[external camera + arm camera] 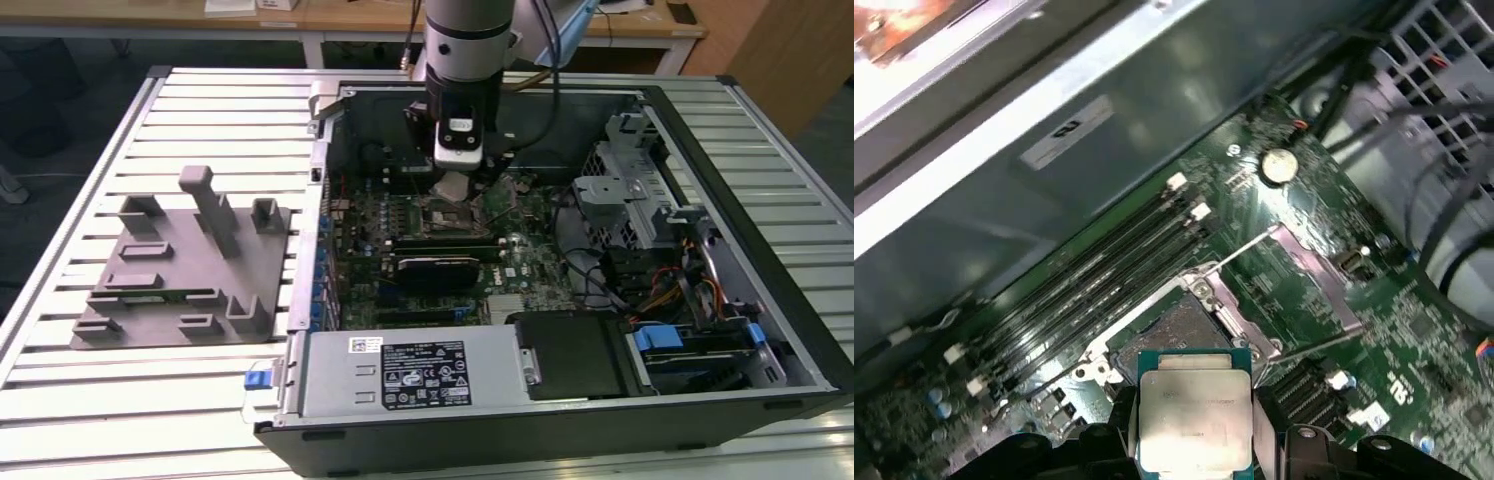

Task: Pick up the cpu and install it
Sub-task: 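Place the cpu into insertion slot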

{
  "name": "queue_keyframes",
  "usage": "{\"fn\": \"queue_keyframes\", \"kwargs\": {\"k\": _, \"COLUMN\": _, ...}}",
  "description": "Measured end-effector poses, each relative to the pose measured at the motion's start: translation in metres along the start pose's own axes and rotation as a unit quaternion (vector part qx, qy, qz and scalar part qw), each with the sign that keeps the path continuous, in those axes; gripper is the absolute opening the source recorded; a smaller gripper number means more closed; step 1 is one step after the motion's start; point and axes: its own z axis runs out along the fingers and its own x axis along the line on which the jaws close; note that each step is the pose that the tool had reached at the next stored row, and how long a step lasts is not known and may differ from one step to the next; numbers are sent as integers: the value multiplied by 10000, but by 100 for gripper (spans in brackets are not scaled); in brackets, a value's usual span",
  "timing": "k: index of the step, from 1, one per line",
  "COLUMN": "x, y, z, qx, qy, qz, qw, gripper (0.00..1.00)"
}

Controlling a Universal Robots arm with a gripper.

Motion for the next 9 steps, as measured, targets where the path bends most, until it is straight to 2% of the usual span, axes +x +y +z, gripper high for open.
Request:
{"fn": "queue_keyframes", "kwargs": {"k": 5, "x": 0, "y": 0, "z": 3, "qx": 7, "qy": -35, "qz": 457, "qw": 9989, "gripper": 54}}
{"fn": "queue_keyframes", "kwargs": {"k": 9, "x": 0, "y": 0, "z": 6, "qx": 12, "qy": -62, "qz": 819, "qw": 9966, "gripper": 54}}
